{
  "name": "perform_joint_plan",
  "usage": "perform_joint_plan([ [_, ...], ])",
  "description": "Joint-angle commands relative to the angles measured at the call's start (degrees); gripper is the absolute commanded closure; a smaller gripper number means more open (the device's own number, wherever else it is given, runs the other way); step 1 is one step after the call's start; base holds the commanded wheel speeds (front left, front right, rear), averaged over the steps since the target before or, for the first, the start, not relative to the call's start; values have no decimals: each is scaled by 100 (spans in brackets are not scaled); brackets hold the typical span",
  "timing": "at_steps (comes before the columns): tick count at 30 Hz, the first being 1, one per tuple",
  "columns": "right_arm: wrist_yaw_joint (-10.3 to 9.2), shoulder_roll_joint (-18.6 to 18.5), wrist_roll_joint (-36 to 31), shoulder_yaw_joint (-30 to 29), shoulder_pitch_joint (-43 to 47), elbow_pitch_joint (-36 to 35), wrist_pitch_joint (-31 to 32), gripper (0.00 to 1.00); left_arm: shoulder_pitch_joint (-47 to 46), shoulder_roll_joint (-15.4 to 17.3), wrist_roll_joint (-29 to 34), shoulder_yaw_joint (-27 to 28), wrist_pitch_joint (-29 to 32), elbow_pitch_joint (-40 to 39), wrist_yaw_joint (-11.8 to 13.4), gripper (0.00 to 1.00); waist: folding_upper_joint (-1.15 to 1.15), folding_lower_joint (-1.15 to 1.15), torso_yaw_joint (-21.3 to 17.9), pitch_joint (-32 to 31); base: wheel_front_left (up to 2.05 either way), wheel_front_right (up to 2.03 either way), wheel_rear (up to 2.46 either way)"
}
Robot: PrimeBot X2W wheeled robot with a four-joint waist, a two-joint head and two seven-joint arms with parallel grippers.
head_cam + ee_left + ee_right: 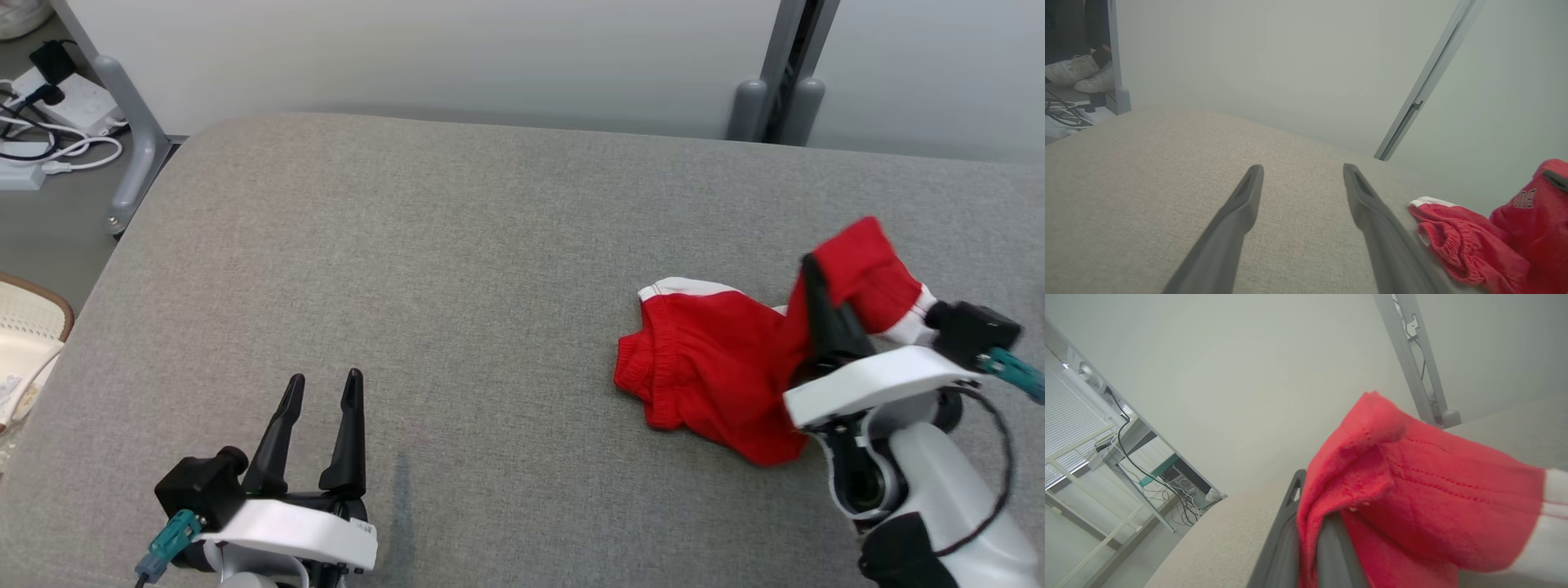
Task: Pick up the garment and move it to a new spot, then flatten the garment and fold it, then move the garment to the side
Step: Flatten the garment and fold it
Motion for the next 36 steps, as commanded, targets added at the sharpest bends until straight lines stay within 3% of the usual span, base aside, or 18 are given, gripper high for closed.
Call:
perform_joint_plan([
  [1,2,-39,-214,164,-88,36,-33,100,-108,29,-48,-3,-23,1,27,0,0,0,31,26,0,0,0],
  [9,1,-183,-1361,1770,-360,398,446,100,-115,29,-103,-93,-23,61,44,0,0,0,252,73,0,0,0],
  [13,1,-284,-1542,2345,-381,674,680,100,-87,28,-115,-98,-23,79,75,0,0,0,339,60,0,0,0],
  [21,1,-319,-1445,2882,-432,1125,700,100,-69,28,-126,-90,-23,94,80,0,0,0,387,64,0,0,0],
  [22,1,-306,-1394,2959,-478,1247,649,71,-65,28,-131,-84,-23,95,82,0,0,0,380,66,0,0,0],
  [23,1,-309,-1395,2984,-511,1318,610,28,-61,27,-130,-87,-23,98,88,0,0,0,374,65,0,0,0],
  [24,0,-295,-1379,2993,-534,1389,575,0,-61,27,-128,-92,-23,99,93,0,0,0,368,64,0,0,0],
  [36,1,-148,-1315,3277,-870,1698,397,0,-73,27,-99,-58,-23,107,88,0,0,0,195,8,0,0,0],
])
